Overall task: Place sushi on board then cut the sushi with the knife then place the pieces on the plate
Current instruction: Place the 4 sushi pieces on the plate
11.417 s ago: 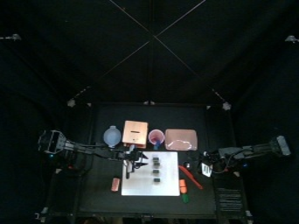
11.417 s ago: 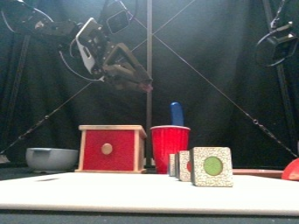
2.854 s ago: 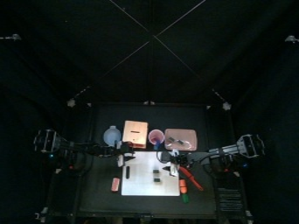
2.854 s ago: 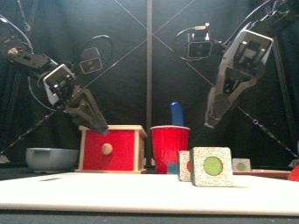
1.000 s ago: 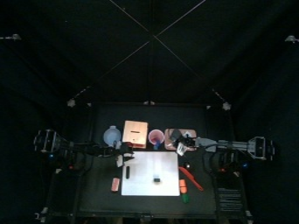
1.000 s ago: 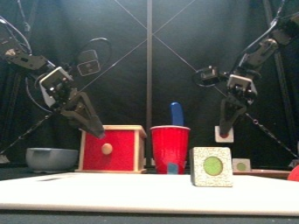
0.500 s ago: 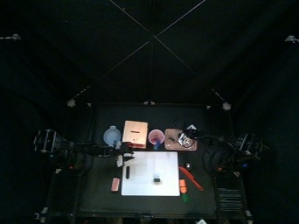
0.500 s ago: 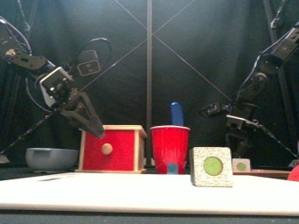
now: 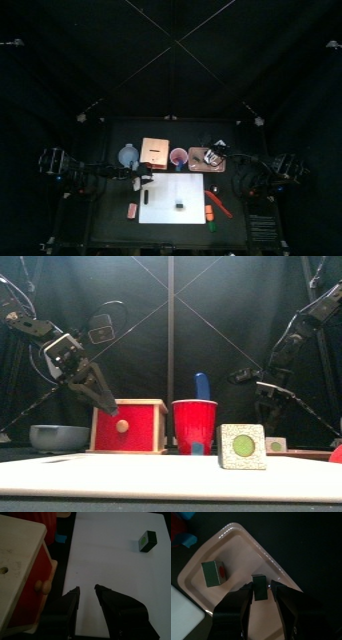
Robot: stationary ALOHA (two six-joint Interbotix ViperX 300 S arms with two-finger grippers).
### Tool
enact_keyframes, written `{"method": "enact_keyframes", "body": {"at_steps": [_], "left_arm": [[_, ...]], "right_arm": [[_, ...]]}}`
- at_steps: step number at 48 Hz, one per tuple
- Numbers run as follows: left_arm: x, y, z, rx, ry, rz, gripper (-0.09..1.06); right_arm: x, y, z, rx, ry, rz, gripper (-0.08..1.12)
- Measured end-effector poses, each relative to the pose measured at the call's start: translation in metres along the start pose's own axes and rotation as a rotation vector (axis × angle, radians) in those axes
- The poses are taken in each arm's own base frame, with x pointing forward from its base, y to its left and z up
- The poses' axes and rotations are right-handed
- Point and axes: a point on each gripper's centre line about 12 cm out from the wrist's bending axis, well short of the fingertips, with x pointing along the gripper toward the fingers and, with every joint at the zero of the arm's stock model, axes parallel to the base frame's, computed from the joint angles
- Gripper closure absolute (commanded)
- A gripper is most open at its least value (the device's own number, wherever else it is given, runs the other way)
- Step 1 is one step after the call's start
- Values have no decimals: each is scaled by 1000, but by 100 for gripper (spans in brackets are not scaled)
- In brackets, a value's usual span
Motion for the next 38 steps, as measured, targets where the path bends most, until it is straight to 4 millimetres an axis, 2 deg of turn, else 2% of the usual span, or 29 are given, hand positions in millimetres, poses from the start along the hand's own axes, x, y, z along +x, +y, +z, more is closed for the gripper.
{"method": "enact_keyframes", "body": {"at_steps": [7,14,20,26,38], "left_arm": [[0,0,2,-8,-6,0,24],[0,0,2,-13,-4,2,24],[0,0,2,-17,-3,3,24],[0,0,3,-20,-7,3,24],[1,0,3,-40,-6,6,24]], "right_arm": [[-21,53,-1,-94,-48,144,31],[-38,120,-22,-262,-92,331,31],[-47,164,-38,-335,-125,471,31],[-44,190,-44,-314,-130,549,30],[-15,221,-55,-324,-69,559,24]]}}
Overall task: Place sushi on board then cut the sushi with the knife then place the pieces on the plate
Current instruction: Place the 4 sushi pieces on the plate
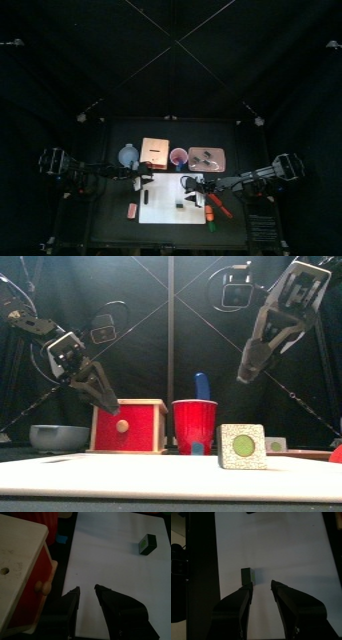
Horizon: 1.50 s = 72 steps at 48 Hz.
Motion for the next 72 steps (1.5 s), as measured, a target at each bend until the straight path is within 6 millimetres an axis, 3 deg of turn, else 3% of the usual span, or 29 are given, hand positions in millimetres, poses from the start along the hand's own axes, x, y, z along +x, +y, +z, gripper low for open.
{"method": "enact_keyframes", "body": {"at_steps": [8,30,36,48,55,64,72], "left_arm": [[0,0,0,-4,-2,1,24],[0,1,-3,-6,8,2,24],[0,1,-4,-6,11,3,24],[-1,1,-6,-5,15,4,24],[-1,1,-6,-5,15,4,24],[-1,1,-6,-5,14,3,24],[-1,1,-6,-5,15,4,24]], "right_arm": [[22,10,0,-19,35,5,17],[62,27,-13,-57,114,11,17],[67,24,-17,-72,130,2,24],[66,17,-18,-82,152,-20,48],[47,4,-15,-76,161,-51,48],[-16,-45,-6,37,124,-146,48],[-67,-88,-17,130,111,-251,48]]}}
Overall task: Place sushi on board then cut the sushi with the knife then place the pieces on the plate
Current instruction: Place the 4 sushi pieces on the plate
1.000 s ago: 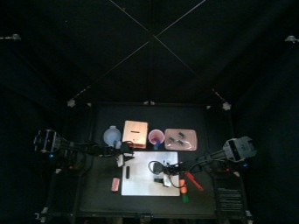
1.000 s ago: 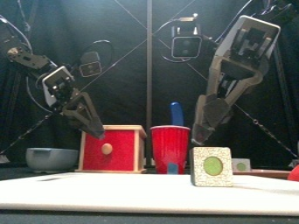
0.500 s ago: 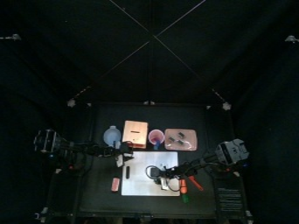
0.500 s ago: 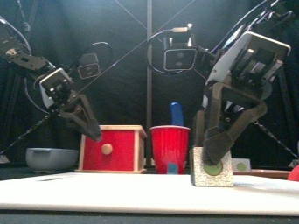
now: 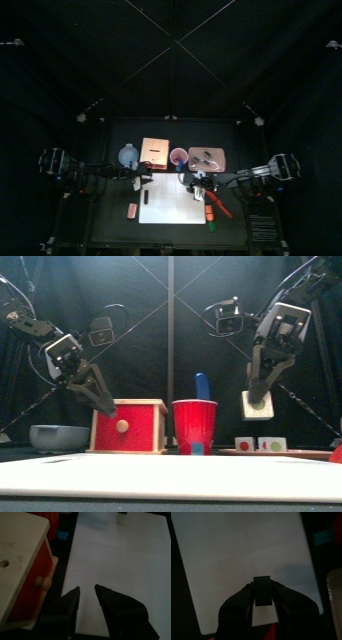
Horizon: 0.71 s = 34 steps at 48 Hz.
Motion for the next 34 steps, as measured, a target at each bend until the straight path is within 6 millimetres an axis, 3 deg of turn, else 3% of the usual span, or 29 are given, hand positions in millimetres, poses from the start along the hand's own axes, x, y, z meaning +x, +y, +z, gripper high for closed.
{"method": "enact_keyframes", "body": {"at_steps": [9,16,27,34], "left_arm": [[0,0,0,0,0,0,24],[0,1,1,0,-3,2,24],[0,1,4,0,-10,2,24],[0,1,4,-2,-13,2,24]], "right_arm": [[-32,-60,-23,167,-19,-132,48],[-39,-93,-44,271,3,-219,48],[-26,-124,-75,311,57,-324,44],[-21,-133,-77,317,21,-341,35]]}}
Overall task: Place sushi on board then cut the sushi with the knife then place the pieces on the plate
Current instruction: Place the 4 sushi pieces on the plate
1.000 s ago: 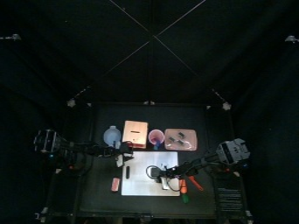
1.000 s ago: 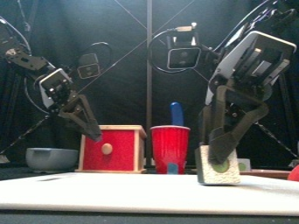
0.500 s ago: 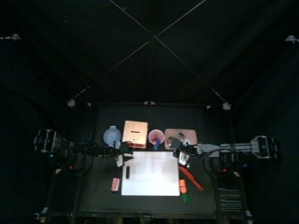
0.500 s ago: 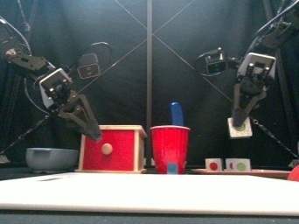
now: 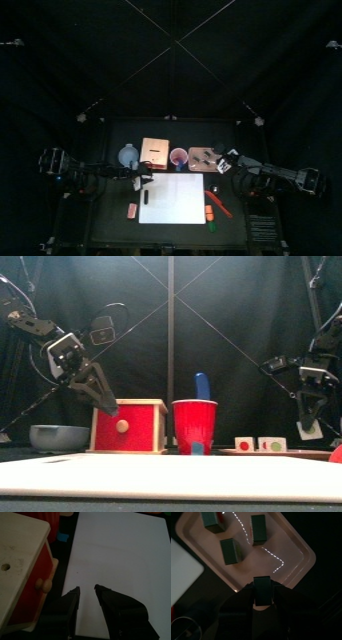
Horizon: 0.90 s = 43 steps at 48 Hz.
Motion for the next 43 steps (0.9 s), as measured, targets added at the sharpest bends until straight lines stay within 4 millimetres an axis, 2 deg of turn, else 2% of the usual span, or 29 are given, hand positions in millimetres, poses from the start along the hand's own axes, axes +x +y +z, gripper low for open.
{"method": "enact_keyframes", "body": {"at_steps": [8,20,30,43], "left_arm": [[0,0,0,1,0,-1,24],[0,-3,1,-24,-2,-2,24],[-1,-5,-2,-38,4,-5,24],[-1,-5,-4,-36,9,-4,24]], "right_arm": [[4,-8,5,34,-47,-6,30],[3,-11,8,42,-43,-17,30],[-14,-9,22,46,-99,-11,30],[-39,15,41,0,-206,76,30]]}}
